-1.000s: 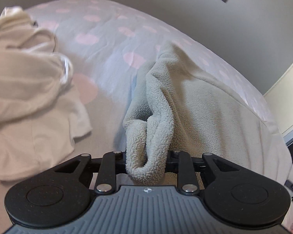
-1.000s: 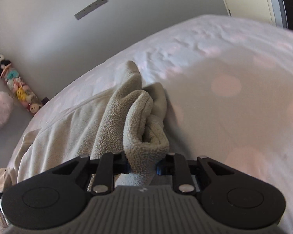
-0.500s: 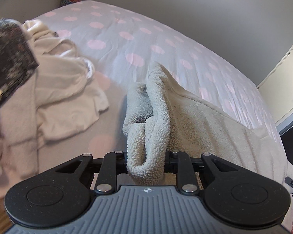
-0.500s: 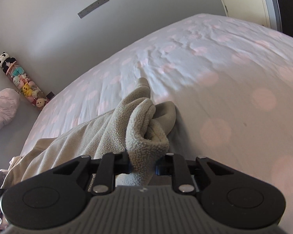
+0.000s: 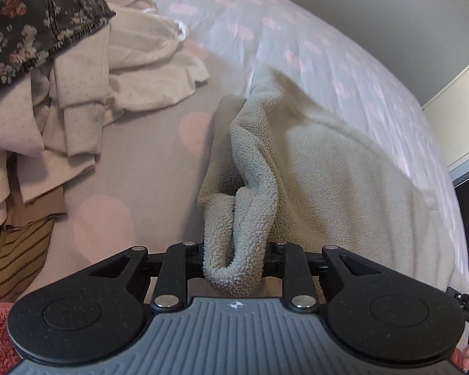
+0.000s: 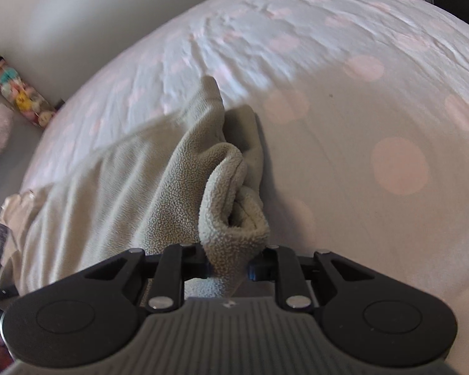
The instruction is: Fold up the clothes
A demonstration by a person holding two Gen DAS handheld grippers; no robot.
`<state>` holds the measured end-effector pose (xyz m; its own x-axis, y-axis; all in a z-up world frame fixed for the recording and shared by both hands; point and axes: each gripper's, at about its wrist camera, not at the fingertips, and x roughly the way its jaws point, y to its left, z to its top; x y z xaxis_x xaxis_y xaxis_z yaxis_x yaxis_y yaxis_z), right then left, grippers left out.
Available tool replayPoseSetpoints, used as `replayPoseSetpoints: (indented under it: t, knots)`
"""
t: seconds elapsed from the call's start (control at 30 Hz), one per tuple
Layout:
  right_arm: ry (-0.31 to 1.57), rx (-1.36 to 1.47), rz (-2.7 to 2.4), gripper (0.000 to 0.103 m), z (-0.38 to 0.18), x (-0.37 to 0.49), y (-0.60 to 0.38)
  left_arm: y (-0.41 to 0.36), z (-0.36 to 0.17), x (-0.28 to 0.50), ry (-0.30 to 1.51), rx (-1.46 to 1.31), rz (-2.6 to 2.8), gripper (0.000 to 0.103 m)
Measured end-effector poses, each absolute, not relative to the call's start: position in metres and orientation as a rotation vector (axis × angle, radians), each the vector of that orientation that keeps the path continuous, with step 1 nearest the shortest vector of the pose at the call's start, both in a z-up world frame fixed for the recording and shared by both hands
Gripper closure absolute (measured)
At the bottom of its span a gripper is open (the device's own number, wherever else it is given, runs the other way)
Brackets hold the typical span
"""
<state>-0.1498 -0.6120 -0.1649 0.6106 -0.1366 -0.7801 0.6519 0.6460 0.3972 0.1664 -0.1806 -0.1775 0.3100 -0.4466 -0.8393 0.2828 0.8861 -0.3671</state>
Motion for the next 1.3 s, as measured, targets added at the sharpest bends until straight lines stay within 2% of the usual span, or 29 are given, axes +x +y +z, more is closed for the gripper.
replayPoseSetpoints:
  t: [0.17,0.3,0.37,0.43,0.5,0.57,0.77,0.97,1.07,1.1,1.17,1.23,1.3]
  knots:
    - [0.911,0.691,-0.525,0.079,-0.179,-0.135,-0.612,-0.181,-0.206,0.173,1.264,-0.143,-0.431,0.081]
    - [0.985,0.615,-0.541,0.074,-0.185,-0.122,-0.608,-0.19,-0.216,0.172,1.282,-0.08,-0.41,0.078]
    - [0.958,0.597,-0.542,0.072,-0.179,-0.127,-0.605,-0.188,-0.213,0.168,1.268,-0.084,-0.42,0.075]
    - [0.931,0.58,-0.544,0.064,-0.174,-0.133,-0.602,-0.18,-0.207,0.164,1.251,-0.108,-0.441,0.072]
    - [0.872,0.614,-0.557,0.061,-0.166,-0.15,-0.605,-0.168,-0.197,0.159,1.233,-0.151,-0.458,0.069]
    - [0.817,0.648,-0.565,0.056,-0.159,-0.166,-0.611,-0.156,-0.186,0.157,1.212,-0.197,-0.463,0.062]
    - [0.764,0.587,-0.55,0.057,-0.15,-0.173,-0.631,-0.154,-0.159,0.172,1.13,-0.204,-0.516,0.06]
    - [0.729,0.626,-0.448,0.057,-0.156,-0.136,-0.644,-0.185,-0.161,0.192,1.091,-0.223,-0.566,0.06]
    - [0.783,0.566,-0.424,0.064,-0.168,-0.109,-0.642,-0.201,-0.171,0.2,1.086,-0.208,-0.575,0.06]
    - [0.801,0.548,-0.418,0.072,-0.172,-0.1,-0.641,-0.205,-0.175,0.202,1.086,-0.205,-0.579,0.06]
    - [0.836,0.574,-0.453,0.073,-0.187,-0.09,-0.648,-0.21,-0.183,0.204,1.079,-0.195,-0.579,0.06]
    - [0.836,0.608,-0.496,0.082,-0.198,-0.086,-0.655,-0.212,-0.194,0.207,1.073,-0.188,-0.581,0.06]
    - [0.823,0.626,-0.533,0.083,-0.206,-0.085,-0.659,-0.213,-0.204,0.208,1.068,-0.19,-0.589,0.06]
